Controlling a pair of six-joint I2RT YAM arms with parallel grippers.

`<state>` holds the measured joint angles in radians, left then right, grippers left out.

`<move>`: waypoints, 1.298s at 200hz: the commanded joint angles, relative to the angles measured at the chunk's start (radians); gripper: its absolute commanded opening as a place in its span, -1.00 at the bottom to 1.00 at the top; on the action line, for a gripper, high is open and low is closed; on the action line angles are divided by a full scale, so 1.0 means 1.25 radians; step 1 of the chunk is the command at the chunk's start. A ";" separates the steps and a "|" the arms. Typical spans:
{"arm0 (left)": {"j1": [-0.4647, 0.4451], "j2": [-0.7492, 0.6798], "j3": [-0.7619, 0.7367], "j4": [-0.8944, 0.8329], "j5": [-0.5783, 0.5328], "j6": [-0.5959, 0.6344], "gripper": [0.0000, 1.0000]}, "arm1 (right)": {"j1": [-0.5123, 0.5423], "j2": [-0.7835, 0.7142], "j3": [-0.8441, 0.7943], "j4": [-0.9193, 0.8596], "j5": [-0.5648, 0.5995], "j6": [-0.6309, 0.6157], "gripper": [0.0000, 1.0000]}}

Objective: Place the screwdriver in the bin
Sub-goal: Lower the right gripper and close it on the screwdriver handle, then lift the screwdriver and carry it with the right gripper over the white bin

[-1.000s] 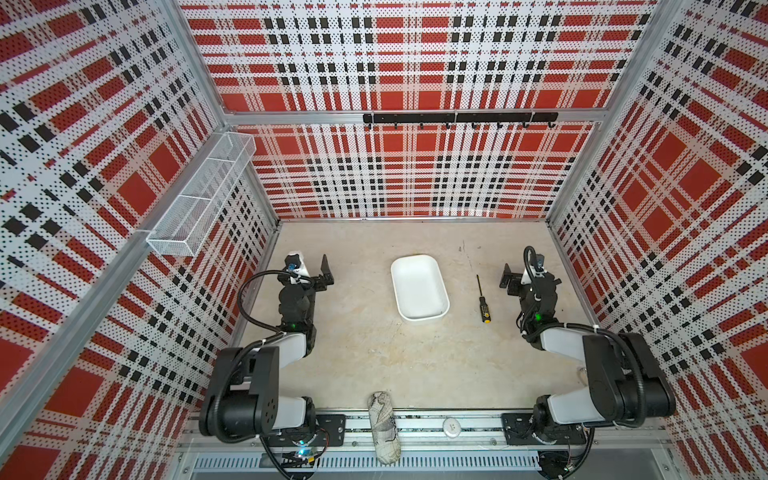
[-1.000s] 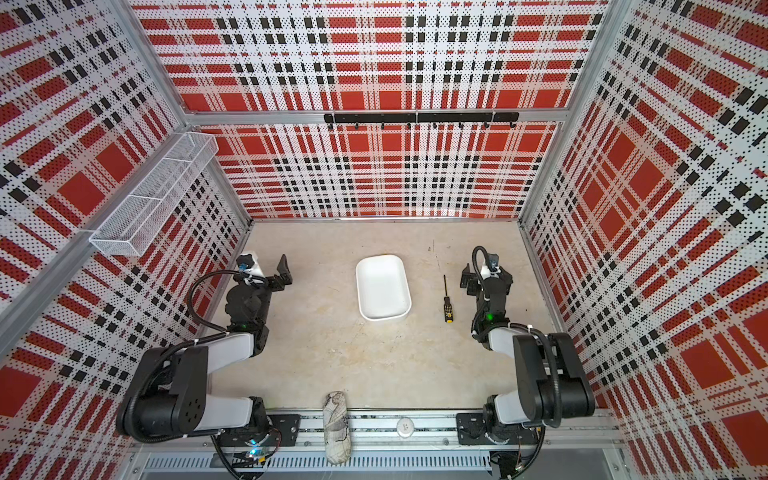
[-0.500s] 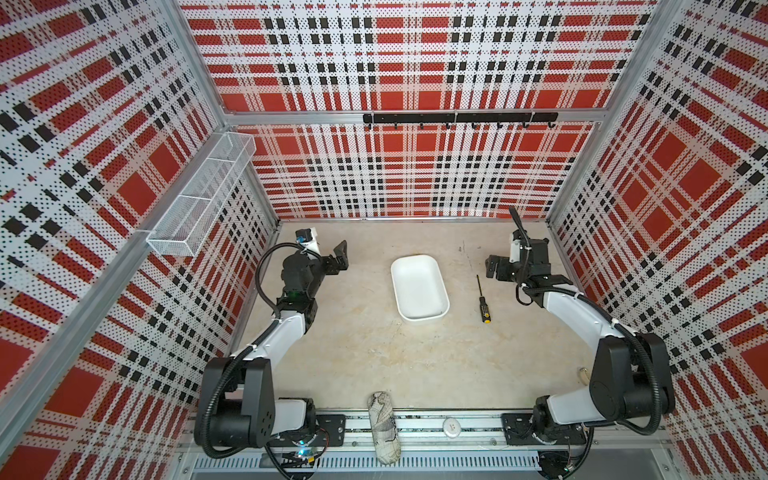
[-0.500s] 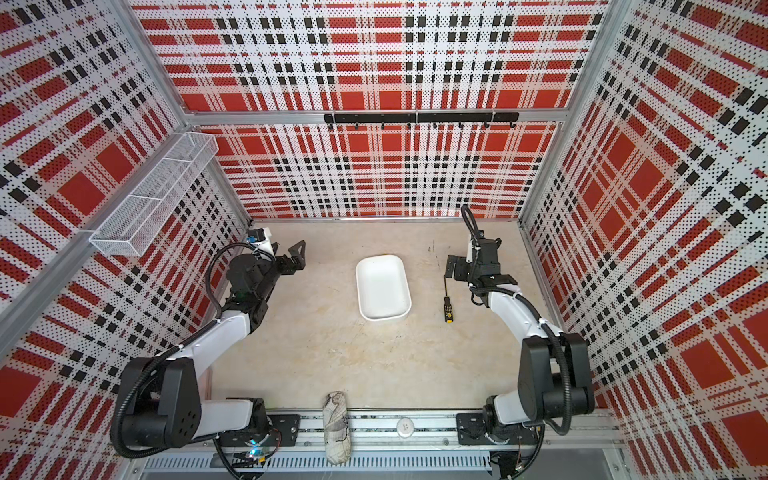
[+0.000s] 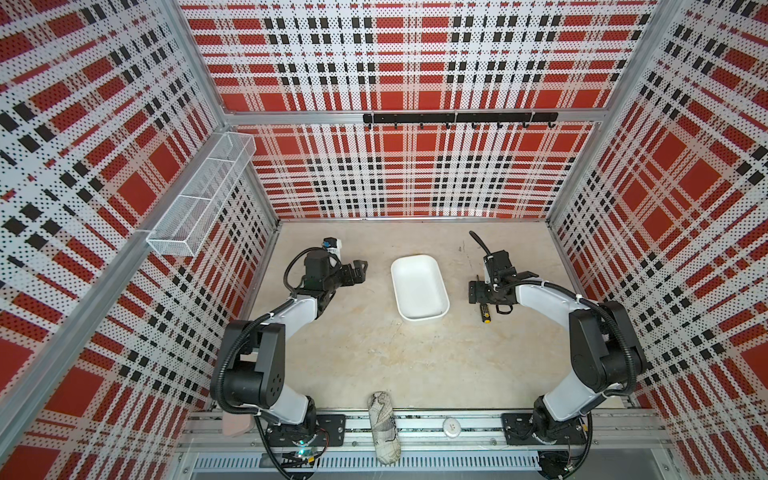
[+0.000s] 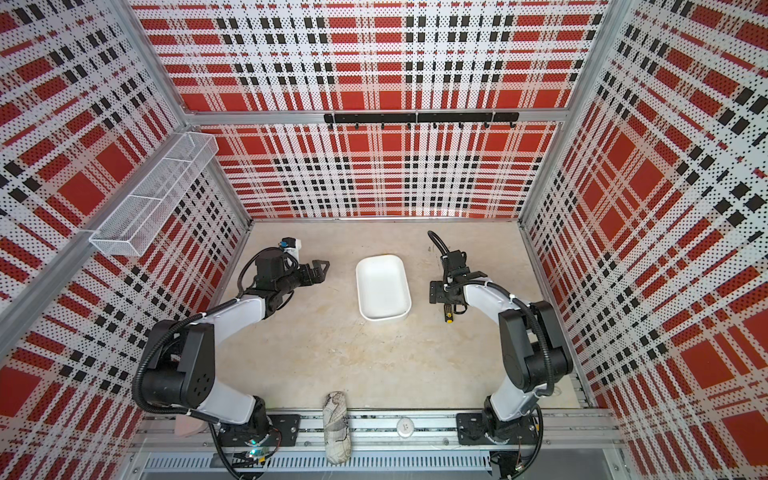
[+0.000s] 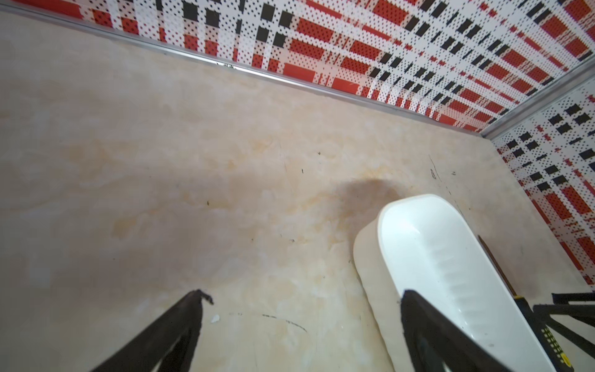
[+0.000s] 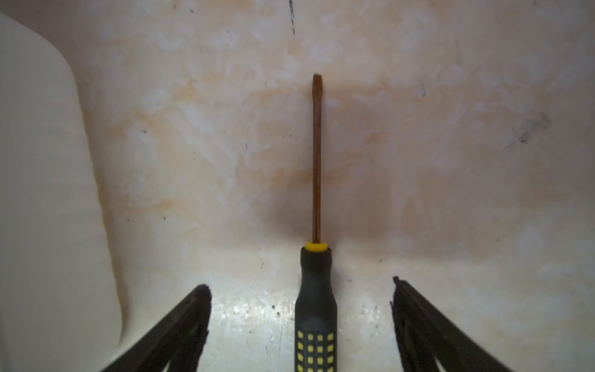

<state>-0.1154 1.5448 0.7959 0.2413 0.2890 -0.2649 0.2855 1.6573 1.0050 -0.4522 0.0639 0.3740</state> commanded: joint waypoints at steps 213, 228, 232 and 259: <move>-0.028 0.005 0.035 -0.050 0.006 0.014 0.96 | 0.036 -0.092 0.028 -0.053 -0.089 0.089 -1.00; -0.027 0.004 0.039 -0.053 0.002 0.018 0.96 | 0.060 -0.128 0.061 -0.042 -0.113 0.114 -1.00; -0.028 0.004 0.040 -0.054 -0.002 0.020 0.96 | 0.068 -0.133 0.068 -0.041 -0.112 0.121 -1.00; -0.022 0.005 0.046 -0.057 0.007 0.025 0.96 | 0.154 -0.142 0.151 -0.039 -0.094 0.189 -1.00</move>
<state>-0.1448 1.5608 0.8108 0.1852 0.2806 -0.2569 0.3946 1.5105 1.1172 -0.5220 -0.0322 0.5186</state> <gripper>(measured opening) 0.982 0.239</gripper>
